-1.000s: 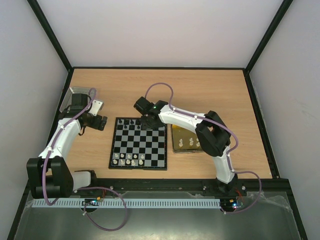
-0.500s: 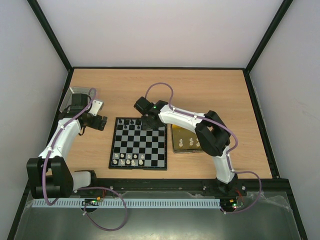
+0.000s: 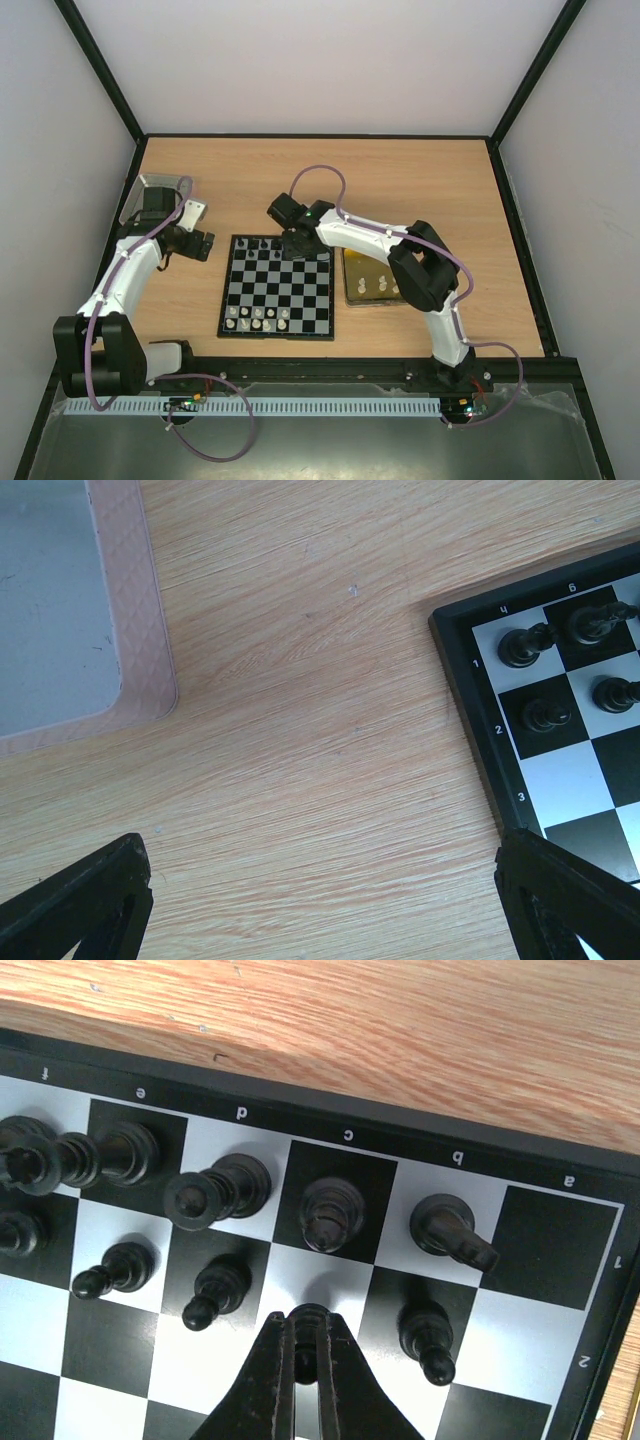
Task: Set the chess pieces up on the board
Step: Place the chess piece on the chessboard.
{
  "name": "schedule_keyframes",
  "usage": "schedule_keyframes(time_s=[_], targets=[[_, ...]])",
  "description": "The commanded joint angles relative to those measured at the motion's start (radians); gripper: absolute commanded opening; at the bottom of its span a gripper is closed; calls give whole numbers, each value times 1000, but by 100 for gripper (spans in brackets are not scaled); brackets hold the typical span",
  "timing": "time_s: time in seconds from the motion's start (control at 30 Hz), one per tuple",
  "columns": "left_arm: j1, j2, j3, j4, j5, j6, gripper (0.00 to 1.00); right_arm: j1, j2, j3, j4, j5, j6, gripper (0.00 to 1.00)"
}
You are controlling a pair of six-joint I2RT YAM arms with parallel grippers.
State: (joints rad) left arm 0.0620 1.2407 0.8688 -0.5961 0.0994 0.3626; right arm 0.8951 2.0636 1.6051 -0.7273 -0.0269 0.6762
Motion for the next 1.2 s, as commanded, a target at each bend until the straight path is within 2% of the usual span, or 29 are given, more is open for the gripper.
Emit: schedule_keyframes(time_s=[0.0,0.47,1.17], targets=[[2,-4,-8,-6,-7,2,94,-7,29,32,2,15,-14,3],[2,-1,-15,-2,-6,0,94,-11,40,29,5,10,-18,8],[2,3,-25,5,-1,-5,94,-11,37,38,17,-1,-19,9]])
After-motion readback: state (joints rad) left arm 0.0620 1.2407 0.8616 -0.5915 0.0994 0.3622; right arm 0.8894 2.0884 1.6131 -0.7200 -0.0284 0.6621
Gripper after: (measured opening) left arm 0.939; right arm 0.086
